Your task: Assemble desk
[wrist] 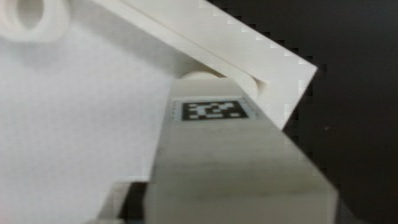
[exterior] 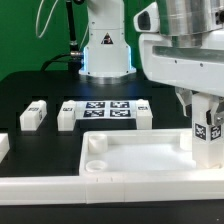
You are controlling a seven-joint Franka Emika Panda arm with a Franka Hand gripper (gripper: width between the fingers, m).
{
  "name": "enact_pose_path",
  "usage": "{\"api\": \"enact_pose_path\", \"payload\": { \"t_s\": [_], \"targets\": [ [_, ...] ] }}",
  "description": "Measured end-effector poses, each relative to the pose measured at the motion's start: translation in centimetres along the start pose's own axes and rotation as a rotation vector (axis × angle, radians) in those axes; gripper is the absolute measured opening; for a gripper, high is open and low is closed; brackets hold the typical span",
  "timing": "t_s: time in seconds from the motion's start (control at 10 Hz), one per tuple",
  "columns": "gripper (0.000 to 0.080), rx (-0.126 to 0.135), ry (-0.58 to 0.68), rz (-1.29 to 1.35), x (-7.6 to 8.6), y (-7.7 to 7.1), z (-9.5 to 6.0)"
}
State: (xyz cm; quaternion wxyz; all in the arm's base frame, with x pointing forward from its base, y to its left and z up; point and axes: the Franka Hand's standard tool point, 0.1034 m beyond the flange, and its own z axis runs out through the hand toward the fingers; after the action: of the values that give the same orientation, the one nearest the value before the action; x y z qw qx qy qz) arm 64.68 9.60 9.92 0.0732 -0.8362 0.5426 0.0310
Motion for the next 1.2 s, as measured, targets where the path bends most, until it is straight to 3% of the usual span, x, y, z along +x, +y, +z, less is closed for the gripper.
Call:
{"api": "enact_pose_path", "payload": {
  "t_s": [0.3,0.5,0.7,1.0,1.2],
  "targets": [
    [0.0298,-0.007,0.002,-0.079,0.0,0.0,0.0],
    [0.0609,-0.078,-0.025,-0.514,-1.0,0.0,-0.2],
    [0.0637,-0.040,0.003,-0.687,-1.1,-0.2,-0.5],
    [0.0649,-0.054,-0.002,-0.943,-0.8,0.1,-0.3],
    [0.0649,-0.081,0.047,-1.346,-0.9,-0.3,-0.3]
  ]
}}
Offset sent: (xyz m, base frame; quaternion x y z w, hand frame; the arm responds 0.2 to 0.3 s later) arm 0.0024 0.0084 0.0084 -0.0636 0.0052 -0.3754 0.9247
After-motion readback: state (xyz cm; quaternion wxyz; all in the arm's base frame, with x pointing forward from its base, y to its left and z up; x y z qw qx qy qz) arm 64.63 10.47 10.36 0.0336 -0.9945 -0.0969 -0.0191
